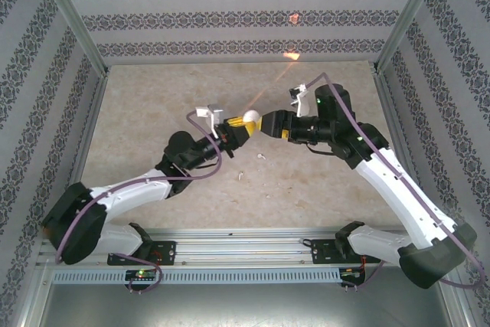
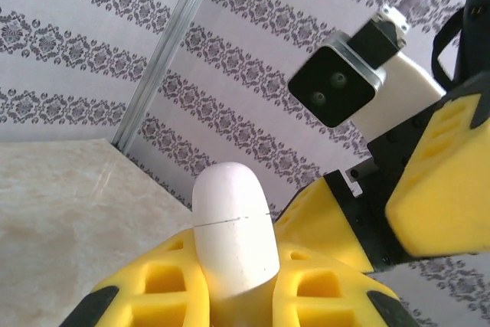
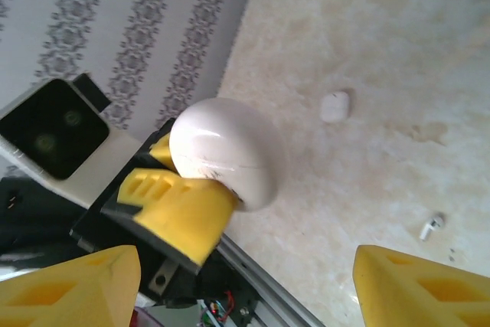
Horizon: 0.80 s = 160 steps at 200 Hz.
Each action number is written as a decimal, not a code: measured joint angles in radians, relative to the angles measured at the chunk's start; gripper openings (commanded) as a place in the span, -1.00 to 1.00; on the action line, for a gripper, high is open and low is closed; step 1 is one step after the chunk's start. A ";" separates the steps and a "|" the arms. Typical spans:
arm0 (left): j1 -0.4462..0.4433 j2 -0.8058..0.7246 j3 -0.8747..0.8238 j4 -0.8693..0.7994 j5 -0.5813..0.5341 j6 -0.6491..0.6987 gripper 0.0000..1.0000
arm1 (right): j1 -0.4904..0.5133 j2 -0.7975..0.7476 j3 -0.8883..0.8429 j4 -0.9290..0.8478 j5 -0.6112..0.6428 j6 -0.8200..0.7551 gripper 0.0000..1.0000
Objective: Insert wireless bluetooth earbuds into charging case
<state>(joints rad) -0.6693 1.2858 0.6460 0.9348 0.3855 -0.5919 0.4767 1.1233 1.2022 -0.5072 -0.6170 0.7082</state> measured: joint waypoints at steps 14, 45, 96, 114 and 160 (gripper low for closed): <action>0.033 -0.049 0.001 -0.034 0.056 -0.033 -0.97 | -0.010 -0.003 0.004 0.040 -0.037 -0.004 0.38; 0.068 -0.117 0.006 -0.077 0.158 -0.103 -0.97 | -0.009 0.022 0.006 0.161 -0.123 0.008 0.26; 0.069 -0.129 0.043 -0.090 0.253 -0.186 -0.97 | 0.032 0.113 0.029 0.311 -0.204 0.040 -0.09; 0.074 -0.129 0.043 -0.091 0.266 -0.208 -0.97 | 0.045 0.135 0.040 0.336 -0.226 0.050 -0.33; 0.096 -0.137 0.045 -0.060 0.306 -0.276 -0.95 | 0.050 0.136 0.038 0.396 -0.252 0.048 -0.75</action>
<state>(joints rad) -0.5735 1.1488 0.6914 0.8753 0.6914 -0.8677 0.5262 1.2591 1.2404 -0.1108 -0.8692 0.7563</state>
